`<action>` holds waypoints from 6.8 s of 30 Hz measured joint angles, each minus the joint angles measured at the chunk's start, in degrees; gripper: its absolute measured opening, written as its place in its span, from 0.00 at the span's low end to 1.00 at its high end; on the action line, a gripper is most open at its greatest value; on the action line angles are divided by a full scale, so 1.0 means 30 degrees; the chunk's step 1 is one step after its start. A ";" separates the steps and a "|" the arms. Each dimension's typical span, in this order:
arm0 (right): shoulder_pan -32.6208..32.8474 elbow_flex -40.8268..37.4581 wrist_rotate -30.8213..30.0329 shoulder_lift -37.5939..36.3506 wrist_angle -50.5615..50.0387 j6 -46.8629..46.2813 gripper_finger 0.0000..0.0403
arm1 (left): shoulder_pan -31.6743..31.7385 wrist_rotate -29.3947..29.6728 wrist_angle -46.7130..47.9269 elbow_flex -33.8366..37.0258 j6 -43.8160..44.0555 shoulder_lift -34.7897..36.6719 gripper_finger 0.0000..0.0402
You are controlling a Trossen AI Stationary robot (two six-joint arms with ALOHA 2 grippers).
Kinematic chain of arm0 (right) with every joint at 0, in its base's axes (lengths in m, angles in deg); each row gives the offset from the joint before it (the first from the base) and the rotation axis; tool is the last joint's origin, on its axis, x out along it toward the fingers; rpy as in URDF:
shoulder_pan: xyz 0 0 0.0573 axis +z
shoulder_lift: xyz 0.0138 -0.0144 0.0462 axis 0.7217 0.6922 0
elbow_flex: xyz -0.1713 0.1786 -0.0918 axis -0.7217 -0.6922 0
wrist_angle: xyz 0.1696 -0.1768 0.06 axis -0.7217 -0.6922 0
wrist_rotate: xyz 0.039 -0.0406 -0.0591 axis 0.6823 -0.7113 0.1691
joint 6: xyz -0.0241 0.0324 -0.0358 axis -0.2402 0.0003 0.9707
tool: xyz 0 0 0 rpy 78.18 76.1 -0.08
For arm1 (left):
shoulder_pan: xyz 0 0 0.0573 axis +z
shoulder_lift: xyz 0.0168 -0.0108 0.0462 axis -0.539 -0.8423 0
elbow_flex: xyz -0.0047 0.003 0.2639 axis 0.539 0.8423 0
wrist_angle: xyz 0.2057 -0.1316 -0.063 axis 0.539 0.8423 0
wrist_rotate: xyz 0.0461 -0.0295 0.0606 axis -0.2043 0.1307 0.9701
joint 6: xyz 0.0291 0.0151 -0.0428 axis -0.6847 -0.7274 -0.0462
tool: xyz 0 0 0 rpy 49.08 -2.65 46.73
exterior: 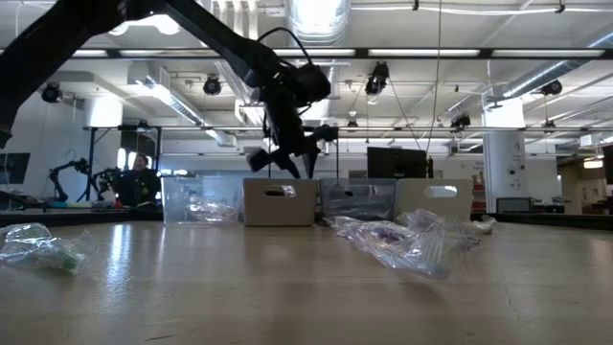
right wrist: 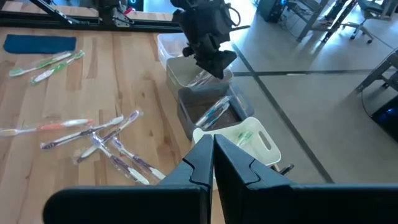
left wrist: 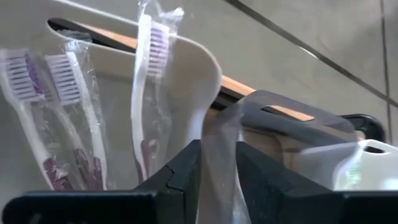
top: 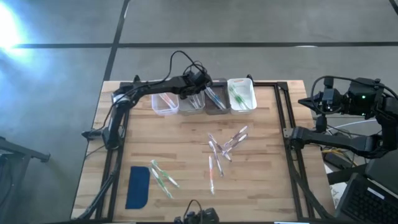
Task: Pick & Place Toothbrushes
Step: Adjust the gray bin, then adjust the purple toothbrush, then adjust the white transparent bin
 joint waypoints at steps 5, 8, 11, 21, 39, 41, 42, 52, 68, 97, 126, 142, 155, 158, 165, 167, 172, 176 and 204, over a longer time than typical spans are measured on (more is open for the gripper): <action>0.0005 0.0000 0.0005 0.0000 0.0000 -0.0016 0.02 | 0.0066 -0.0024 0.0091 -0.0007 0.0088 -0.0658 0.23; 0.0000 0.0000 0.0000 0.0000 0.0000 0.0027 0.02 | 0.0066 -0.0468 0.0425 0.0007 0.0806 -0.1056 0.23; -0.0001 0.0000 -0.0001 0.0000 0.0000 -0.0008 0.02 | 0.0066 -0.0689 0.1784 -0.0048 0.2136 -0.0999 0.23; 0.0006 -0.0002 0.0001 0.0000 0.0000 0.0023 0.02 | 0.0020 -0.0444 0.5906 -0.1161 0.3215 -0.0622 0.23; 0.0006 0.0000 0.0000 0.0000 0.0000 0.0025 0.02 | -0.1317 0.2018 1.1429 -0.4518 0.4819 -0.0010 0.23; -0.0001 -0.0001 -0.0001 0.0000 0.0000 -0.0018 0.02 | -0.1260 0.1801 1.1407 -0.4132 0.5193 -0.0010 0.23; 0.0003 -0.0004 0.0005 0.0000 0.0000 -0.0005 0.02 | -0.1260 0.1761 1.1417 -0.3921 0.5468 -0.0010 0.23; 0.0006 -0.0001 -0.0001 0.0000 0.0000 0.0031 0.02 | -0.1109 0.1079 1.0873 -0.2045 0.6980 -0.0017 0.23; 0.0004 -0.0002 0.0004 0.0000 0.0000 -0.0018 0.02 | -0.0619 0.0315 0.8725 0.0175 0.6738 -0.0017 0.23; 0.0002 -0.0007 -0.0001 0.0000 0.0000 0.0018 0.02 | -0.0389 0.0320 0.9093 -0.0823 0.5488 -0.0148 0.23; -0.0001 -0.0005 -0.0001 0.0000 0.0000 -0.0018 0.02 | 0.0358 0.0335 0.8381 -0.0969 0.3906 -0.1037 0.38; -0.0001 -0.0007 0.0005 0.0000 0.0000 0.0012 0.02 | 0.0512 -0.0219 0.8082 -0.1321 0.3711 -0.1030 0.06; -0.0001 -0.0006 -0.0001 0.0000 0.0000 0.0029 0.02 | -0.0550 -0.0363 1.0646 -0.4234 0.4841 -0.0964 0.05; -0.0001 -0.0007 0.0005 0.0000 0.0000 -0.0010 0.02 | -0.0858 -0.0342 1.2011 -0.4684 0.6186 -0.0950 0.05; 0.0002 -0.0007 -0.0001 0.0000 0.0000 0.0010 0.02 | -0.1049 -0.1337 1.2296 -0.4302 0.8885 -0.0942 0.05; 0.0005 0.0000 0.0005 0.0000 0.0000 -0.0016 0.02 | -0.1016 -0.1761 1.2303 -0.4038 0.9246 -0.0944 0.06; 0.0002 -0.0004 0.0003 0.0000 0.0000 -0.0005 0.02 | -0.0502 -0.2237 1.2226 -0.3547 0.8636 -0.0942 0.05; 0.0002 -0.0005 0.0002 0.0000 0.0000 -0.0006 0.02 | 0.0072 -0.2374 1.1835 -0.2985 0.8130 -0.0935 0.05; 0.0005 -0.0007 0.0005 0.0000 0.0000 0.0027 0.02 | 0.0553 -0.4142 0.8985 -0.1688 0.3314 0.0551 0.50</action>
